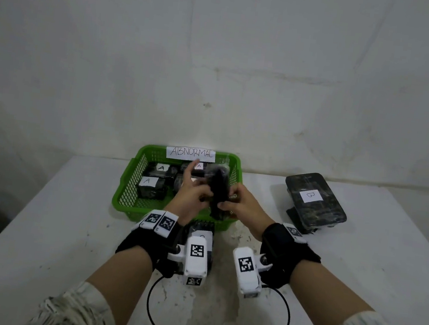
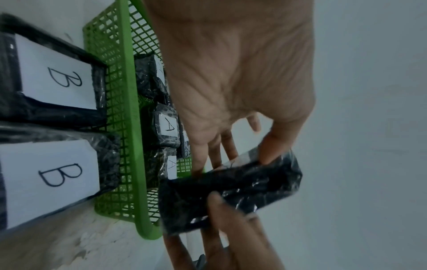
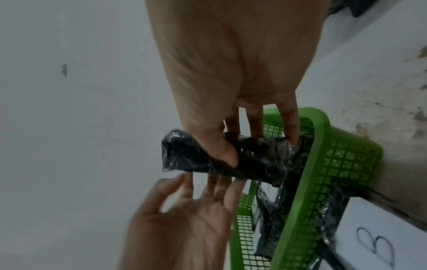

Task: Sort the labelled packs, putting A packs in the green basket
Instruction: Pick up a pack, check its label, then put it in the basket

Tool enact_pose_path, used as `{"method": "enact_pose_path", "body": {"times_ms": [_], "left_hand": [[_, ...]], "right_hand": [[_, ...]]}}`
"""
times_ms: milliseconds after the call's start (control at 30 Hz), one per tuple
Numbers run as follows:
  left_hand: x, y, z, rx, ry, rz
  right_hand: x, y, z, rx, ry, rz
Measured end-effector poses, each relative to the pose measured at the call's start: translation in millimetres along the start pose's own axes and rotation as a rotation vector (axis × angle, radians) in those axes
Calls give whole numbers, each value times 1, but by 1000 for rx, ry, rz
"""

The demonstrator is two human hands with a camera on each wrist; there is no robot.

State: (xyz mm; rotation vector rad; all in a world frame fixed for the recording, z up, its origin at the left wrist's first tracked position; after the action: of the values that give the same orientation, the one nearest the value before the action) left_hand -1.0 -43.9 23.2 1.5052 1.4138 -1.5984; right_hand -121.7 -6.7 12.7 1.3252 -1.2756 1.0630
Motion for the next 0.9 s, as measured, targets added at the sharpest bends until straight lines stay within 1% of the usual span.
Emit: {"method": "enact_pose_path", "body": {"times_ms": [33,100,133,200,333,533,633,733,833,900], "left_hand": [[-1,-4,-1,46,11,-24],[-4,-12,-6,140,22,3],[-6,-16,-7,165,24,30],[-8,-21,-9,170,19,91],[-8,-25,-5,118,-14,208],[-4,-22,-3,71,-31,294],[-2,-21,-3,84,-17,281],[-1,-21,-4,100,-8,280],[-2,-16,1,13,-9,304],[-1,-2,7,-83,34,252]], "right_hand": [[-3,5,2,-56,22,-31],[-4,11,2,-120,70,-56],[-4,13,1,-130,90,-53],[-2,13,0,-133,116,-47],[0,11,4,-134,152,-82],[-2,8,7,-137,161,-143],[-4,5,8,-135,159,-183],[1,2,7,-92,186,-249],[5,0,4,-72,173,-286],[4,-1,3,-57,131,-209]]}}
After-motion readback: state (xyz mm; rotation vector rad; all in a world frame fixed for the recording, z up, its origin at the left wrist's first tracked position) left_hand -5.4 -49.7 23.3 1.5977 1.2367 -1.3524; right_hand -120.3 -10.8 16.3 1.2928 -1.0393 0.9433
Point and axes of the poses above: each hand's wrist, its own z-axis towards the middle knuckle, its own y-axis out of the back of the hand, x = y × z, the point moved 7 cm from there along z, towards the middle knuckle, and after that the axes turned 6 degrees about z, right-handed, at the moved point
